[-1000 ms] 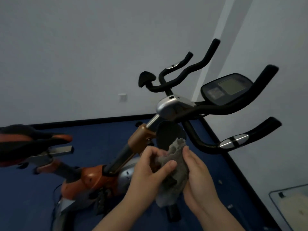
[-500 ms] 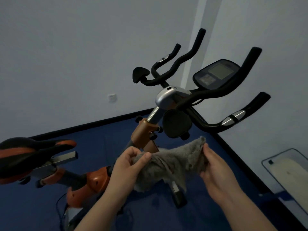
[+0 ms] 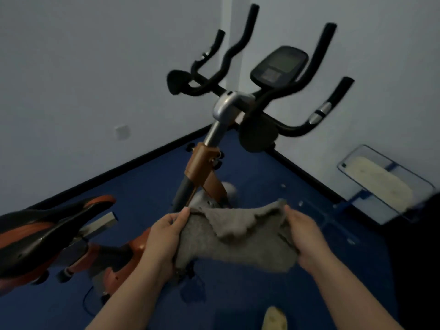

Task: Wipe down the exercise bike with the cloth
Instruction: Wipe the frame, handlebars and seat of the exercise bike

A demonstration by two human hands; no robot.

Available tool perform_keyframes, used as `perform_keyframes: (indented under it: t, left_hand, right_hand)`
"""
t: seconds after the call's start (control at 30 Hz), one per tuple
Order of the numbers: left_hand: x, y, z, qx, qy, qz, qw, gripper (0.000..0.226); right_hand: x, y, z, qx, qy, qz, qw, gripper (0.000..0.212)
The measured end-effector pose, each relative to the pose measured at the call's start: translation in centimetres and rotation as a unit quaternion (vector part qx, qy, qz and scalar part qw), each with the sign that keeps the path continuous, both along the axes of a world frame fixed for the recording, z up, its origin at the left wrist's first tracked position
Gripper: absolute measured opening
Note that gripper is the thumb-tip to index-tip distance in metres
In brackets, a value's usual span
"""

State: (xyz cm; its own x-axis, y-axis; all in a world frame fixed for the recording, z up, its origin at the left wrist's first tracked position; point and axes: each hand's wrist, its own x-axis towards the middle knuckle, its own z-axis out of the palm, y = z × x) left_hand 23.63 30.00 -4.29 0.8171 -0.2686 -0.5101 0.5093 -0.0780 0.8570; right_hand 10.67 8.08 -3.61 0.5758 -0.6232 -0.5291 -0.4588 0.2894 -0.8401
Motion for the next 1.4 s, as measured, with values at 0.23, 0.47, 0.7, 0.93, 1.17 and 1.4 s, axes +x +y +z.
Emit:
perform_keyframes:
  t: [0.23,0.47,0.7,0.93,1.17,1.4]
  left_hand:
    - [-3.5,2.6,-3.1,0.010,0.093,-0.086,0.992,0.018]
    - [-6.0,5.2,-0.7,0.057,-0.058,-0.190,0.978,0.026]
    - [-11.7,6.9,0.9,0.044,-0.106,-0.239,0.964,0.050]
    - [-17.4,11.4,0.0,0.026,-0.071,-0.223,0.972,0.056]
    - [-20.5,15.4,0.0,0.097,-0.210,-0.067,0.971,0.045]
    - [-21.4,20.8,0.0,0.182,-0.273,0.010,0.945,0.036]
  right_hand:
    - [-5.9,3.0,-1.8,0.083,0.019,0.047,0.995,0.075]
    - [-11.3,3.9,0.1,-0.087,-0.016,0.129,0.988,0.076]
    - [-17.4,5.9,0.5,-0.112,-0.082,-0.006,0.990,0.017]
    - [-20.3,9.0,-0.3,0.068,-0.113,-0.007,0.991,0.039]
    - [-21.5,11.6,-0.1,-0.074,-0.106,0.059,0.990,0.064]
    - [-20.7,15.3,0.1,-0.140,-0.150,0.076,0.976,0.022]
